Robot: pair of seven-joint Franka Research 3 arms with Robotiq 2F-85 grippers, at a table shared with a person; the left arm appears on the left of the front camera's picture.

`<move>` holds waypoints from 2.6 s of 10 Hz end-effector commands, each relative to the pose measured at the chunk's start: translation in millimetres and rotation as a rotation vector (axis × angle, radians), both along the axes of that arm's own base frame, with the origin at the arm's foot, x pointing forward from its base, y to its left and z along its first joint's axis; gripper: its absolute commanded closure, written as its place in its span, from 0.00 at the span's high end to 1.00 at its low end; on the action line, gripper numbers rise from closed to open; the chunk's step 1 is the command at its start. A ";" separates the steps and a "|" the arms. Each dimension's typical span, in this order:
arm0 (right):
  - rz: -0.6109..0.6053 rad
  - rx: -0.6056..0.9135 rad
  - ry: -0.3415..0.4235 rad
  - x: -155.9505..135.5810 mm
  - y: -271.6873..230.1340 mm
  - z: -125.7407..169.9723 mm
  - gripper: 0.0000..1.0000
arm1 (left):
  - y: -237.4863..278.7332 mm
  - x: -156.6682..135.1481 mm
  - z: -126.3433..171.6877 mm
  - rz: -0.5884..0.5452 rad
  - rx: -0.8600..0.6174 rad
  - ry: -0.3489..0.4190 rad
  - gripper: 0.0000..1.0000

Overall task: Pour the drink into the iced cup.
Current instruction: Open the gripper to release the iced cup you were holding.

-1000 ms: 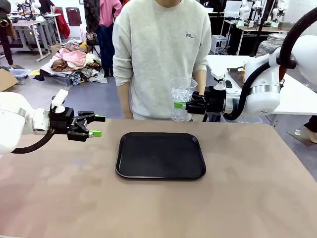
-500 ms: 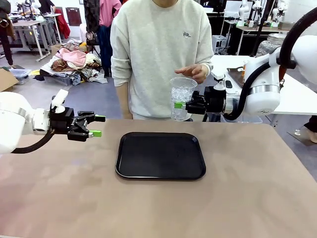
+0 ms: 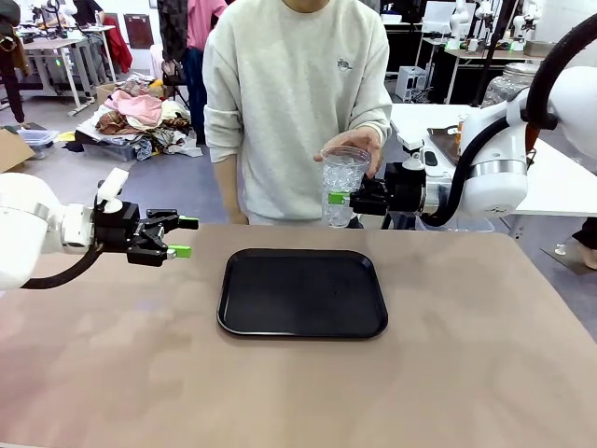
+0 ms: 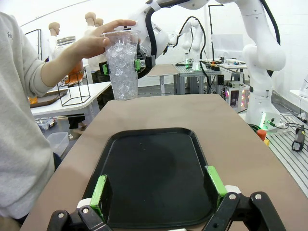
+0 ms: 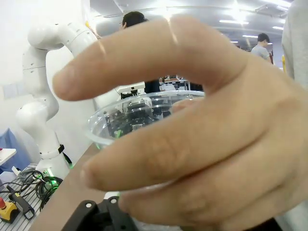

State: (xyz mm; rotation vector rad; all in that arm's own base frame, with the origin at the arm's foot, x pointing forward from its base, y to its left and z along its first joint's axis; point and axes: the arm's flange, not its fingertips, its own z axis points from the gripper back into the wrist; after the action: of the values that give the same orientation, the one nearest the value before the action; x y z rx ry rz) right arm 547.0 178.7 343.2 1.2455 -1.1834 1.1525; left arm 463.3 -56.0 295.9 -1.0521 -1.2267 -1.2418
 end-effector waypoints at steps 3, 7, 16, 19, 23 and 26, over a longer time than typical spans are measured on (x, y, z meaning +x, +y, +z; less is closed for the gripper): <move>0.000 0.002 -0.015 -0.6 0.8 5.3 0.68 | -2.1 0.5 2.1 0.010 0.001 0.006 1.00; 0.000 0.002 -0.015 -0.6 0.8 5.3 0.68 | -2.1 0.5 2.1 0.010 0.001 0.006 1.00; 0.000 0.002 -0.015 -0.6 0.8 5.3 0.68 | -2.1 0.5 2.1 0.010 0.001 0.006 1.00; 0.009 -0.014 0.032 -0.2 -9.2 -0.4 1.00 | -2.1 0.5 2.1 0.010 0.001 0.006 1.00; -0.043 -0.021 0.059 -2.4 -57.7 0.8 1.00 | -2.1 0.5 2.1 0.010 0.001 0.006 1.00; -0.066 -0.036 0.038 -13.6 -99.7 -0.7 1.00 | -2.1 0.5 2.1 0.010 0.001 0.006 1.00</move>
State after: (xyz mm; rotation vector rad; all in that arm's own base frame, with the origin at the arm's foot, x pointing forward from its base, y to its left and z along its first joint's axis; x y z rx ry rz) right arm 545.2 84.4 336.3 1.1812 -1.1785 1.0771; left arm 463.3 -55.9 295.9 -1.0520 -1.2267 -1.2418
